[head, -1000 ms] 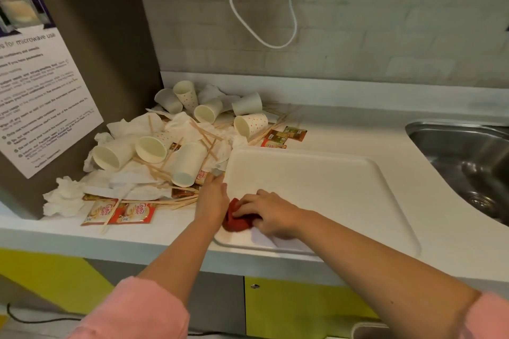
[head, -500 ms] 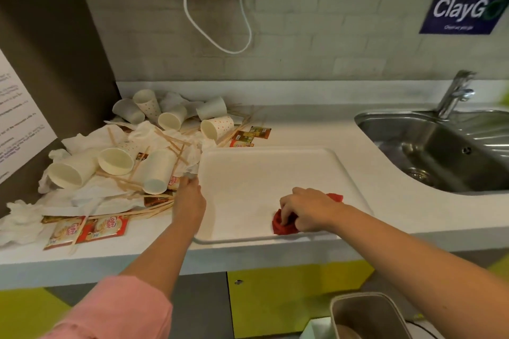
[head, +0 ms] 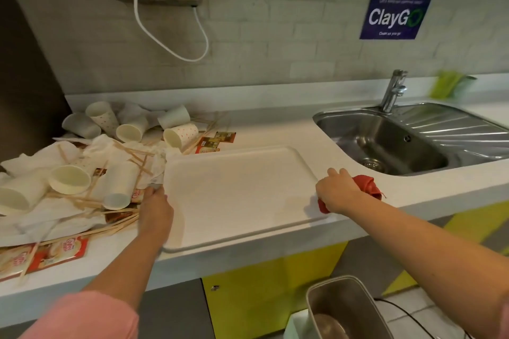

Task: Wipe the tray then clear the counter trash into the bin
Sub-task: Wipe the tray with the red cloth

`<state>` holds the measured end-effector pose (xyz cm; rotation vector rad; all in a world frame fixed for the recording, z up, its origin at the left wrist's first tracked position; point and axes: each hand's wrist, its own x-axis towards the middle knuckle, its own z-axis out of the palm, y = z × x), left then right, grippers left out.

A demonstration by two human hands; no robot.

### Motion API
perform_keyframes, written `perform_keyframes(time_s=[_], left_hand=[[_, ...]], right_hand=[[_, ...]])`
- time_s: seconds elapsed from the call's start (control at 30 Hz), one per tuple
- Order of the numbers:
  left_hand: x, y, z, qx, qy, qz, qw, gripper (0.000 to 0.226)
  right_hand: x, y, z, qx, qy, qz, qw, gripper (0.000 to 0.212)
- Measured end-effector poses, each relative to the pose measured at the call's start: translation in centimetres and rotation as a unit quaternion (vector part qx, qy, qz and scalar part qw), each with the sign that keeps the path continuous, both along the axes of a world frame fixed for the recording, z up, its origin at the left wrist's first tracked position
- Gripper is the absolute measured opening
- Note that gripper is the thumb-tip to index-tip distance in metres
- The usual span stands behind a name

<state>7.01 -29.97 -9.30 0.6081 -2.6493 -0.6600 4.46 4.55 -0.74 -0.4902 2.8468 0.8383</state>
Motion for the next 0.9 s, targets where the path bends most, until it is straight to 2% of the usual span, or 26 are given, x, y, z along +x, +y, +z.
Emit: perform_keyframes(time_s=[0.17,0.27,0.47,0.73,0.9], left_hand=[[-0.2,-0.2,-0.2,-0.009,-0.004,0.000,1.000,0.031],[-0.3,-0.4,-0.4,-0.018,-0.003,-0.003,1.000,0.030],[-0.1,0.0,-0.1,-0.047,0.005,-0.019,0.999,0.028],[-0.2,-0.3,-0.5,-0.026,0.016,-0.003,1.000,0.028],[-0.3,-0.2,-0.5,-0.035,0.024,-0.010,0.999,0.028]], right_hand=[[-1.4,3.4,0.8,-0.159,0.001,-0.080,0.984,0.029],[-2.9,6.3,1.4,-0.230,0.040,-0.131,0.964,0.040],[-5.4,11.3,-0.3,-0.360,0.128,-0.246,0.891,0.043],[-7.0,13.6,-3.7,-0.376,0.082,-0.269,0.883,0.044],[-6.7,14.0,-5.8,-0.328,0.028,-0.252,0.910,0.052]])
